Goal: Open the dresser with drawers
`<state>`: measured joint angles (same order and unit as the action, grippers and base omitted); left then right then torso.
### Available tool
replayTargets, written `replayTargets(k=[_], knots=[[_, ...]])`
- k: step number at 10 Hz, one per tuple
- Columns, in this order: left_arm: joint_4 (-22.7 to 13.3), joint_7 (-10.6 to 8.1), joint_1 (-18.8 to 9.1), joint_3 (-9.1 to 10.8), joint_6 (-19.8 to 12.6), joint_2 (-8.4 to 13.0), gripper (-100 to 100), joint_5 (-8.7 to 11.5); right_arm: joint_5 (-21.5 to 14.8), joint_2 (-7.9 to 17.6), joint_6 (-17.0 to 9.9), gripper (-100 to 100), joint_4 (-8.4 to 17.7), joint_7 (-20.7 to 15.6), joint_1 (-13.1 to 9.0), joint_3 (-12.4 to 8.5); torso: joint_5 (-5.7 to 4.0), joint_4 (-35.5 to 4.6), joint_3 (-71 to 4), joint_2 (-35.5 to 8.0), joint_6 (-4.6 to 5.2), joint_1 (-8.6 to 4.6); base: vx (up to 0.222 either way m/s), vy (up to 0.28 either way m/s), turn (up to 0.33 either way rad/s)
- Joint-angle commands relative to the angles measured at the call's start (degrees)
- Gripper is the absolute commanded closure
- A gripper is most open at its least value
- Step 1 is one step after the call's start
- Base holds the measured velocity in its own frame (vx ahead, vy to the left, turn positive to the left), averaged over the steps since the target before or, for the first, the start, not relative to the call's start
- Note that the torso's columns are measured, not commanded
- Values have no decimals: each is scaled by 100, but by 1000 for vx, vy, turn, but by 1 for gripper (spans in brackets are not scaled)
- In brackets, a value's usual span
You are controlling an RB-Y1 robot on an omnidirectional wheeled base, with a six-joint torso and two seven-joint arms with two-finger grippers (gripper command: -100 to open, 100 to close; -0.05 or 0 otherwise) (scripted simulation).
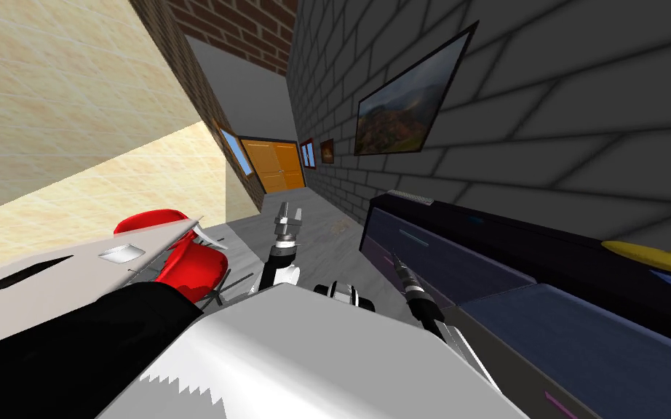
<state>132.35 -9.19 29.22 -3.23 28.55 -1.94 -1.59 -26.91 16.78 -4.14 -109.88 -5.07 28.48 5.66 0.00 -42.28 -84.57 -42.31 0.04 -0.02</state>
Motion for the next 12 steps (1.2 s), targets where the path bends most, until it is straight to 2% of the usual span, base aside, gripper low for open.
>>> replayTargets(k=[1,2,3,4,5,6,7,8,10,11,12], knots=[[0,0,-1,-1,0,0,0,0,-344,60,-426,-100,275,-137,19,58,-1,0,1,2,-6,3,44,33,154],[0,0,0,0,0,0,0,0,-576,148,-610,-100,511,-239,4,100,0,-1,2,-2,-1,0,55,41,249],[0,0,-1,0,0,0,0,0,-620,148,-778,-100,523,-239,4,100,0,0,0,3,-5,3,49,36,153],[0,0,0,0,0,0,0,0,-620,148,-778,-100,523,-239,4,100,0,0,0,1,-1,1,16,17,-25],[0,0,0,0,0,0,0,0,-895,236,-965,-100,770,-344,-13,142,-1,-3,5,-8,-1,-4,28,32,240],[0,0,-1,0,0,0,0,0,-895,236,-1107,-100,770,-344,-13,142,-1,-2,3,-1,-8,4,39,29,192],[0,0,0,0,0,0,0,0,-895,236,-1121,-100,770,-344,-13,142,0,1,-1,4,-2,3,23,10,-18],[0,0,0,1,0,0,0,0,-1165,325,-1330,-100,1015,-452,-32,182,-1,0,0,0,0,-3,40,31,210],[0,0,0,0,0,0,0,0,-1165,325,-1461,-100,1015,-452,-32,182,1,1,-4,7,-3,3,36,18,80],[0,0,0,1,0,0,0,0,-1430,413,-1679,-100,1258,-563,-52,220,-1,0,1,-1,-1,-3,41,21,288],[0,0,-1,0,0,0,0,0,-1430,413,-1797,-100,1258,-563,-52,220,-1,0,0,3,-8,2,46,18,140]])
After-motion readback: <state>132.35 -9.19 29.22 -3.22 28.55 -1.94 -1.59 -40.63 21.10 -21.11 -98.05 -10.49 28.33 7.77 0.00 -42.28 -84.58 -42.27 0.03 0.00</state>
